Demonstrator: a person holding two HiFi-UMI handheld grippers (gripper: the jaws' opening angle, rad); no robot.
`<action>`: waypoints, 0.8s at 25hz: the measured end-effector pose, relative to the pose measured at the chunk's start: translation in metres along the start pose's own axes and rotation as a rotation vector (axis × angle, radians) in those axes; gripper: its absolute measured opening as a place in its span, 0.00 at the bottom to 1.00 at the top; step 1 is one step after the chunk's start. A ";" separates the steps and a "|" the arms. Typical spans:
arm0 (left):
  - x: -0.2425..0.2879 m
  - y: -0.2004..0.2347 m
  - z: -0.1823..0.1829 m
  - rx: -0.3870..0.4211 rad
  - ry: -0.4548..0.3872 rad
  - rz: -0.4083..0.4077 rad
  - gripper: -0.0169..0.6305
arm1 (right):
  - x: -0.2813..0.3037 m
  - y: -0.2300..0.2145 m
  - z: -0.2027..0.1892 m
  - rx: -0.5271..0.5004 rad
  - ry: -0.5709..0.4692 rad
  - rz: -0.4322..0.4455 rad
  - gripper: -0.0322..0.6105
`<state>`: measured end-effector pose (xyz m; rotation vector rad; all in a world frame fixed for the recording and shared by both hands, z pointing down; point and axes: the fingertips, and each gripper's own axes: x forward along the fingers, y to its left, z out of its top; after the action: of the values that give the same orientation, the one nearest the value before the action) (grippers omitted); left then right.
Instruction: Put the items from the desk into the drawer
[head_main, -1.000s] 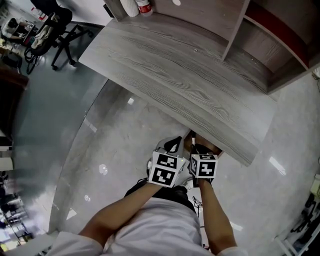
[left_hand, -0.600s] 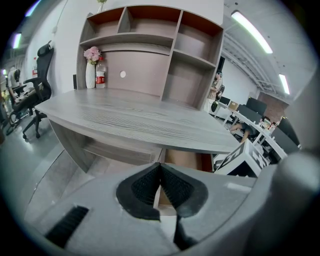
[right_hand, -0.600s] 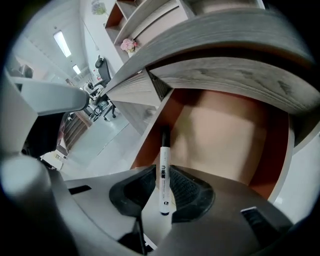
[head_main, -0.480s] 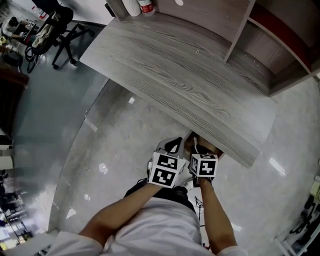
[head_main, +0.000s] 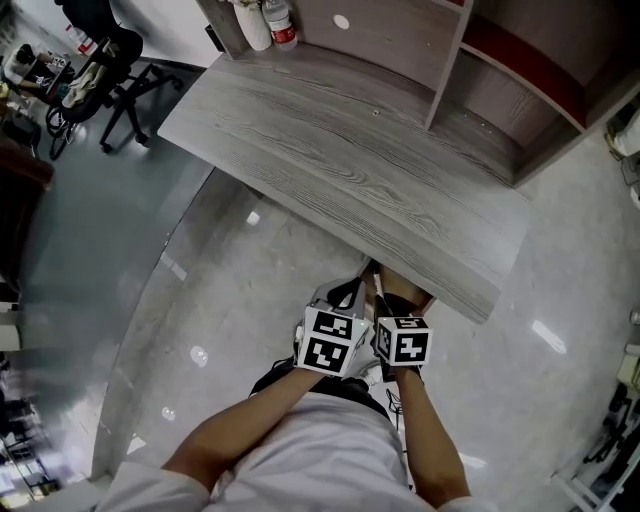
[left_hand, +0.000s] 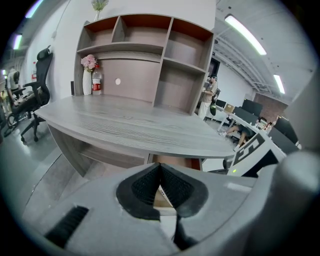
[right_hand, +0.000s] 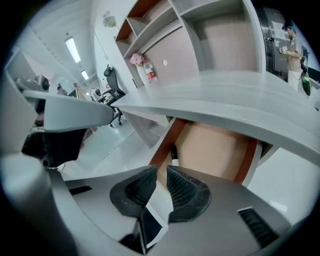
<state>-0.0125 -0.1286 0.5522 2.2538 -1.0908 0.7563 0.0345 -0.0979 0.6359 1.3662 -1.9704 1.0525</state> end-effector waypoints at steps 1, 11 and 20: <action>-0.002 -0.003 0.000 0.002 -0.005 0.000 0.03 | -0.006 0.001 0.002 -0.003 -0.014 0.002 0.13; -0.029 -0.034 -0.002 -0.005 -0.071 0.004 0.03 | -0.067 0.018 0.017 -0.056 -0.134 0.020 0.11; -0.055 -0.067 -0.004 -0.003 -0.133 -0.006 0.03 | -0.122 0.031 0.026 -0.110 -0.248 0.030 0.09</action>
<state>0.0126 -0.0612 0.5037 2.3313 -1.1437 0.6091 0.0495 -0.0486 0.5186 1.4697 -2.1966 0.8059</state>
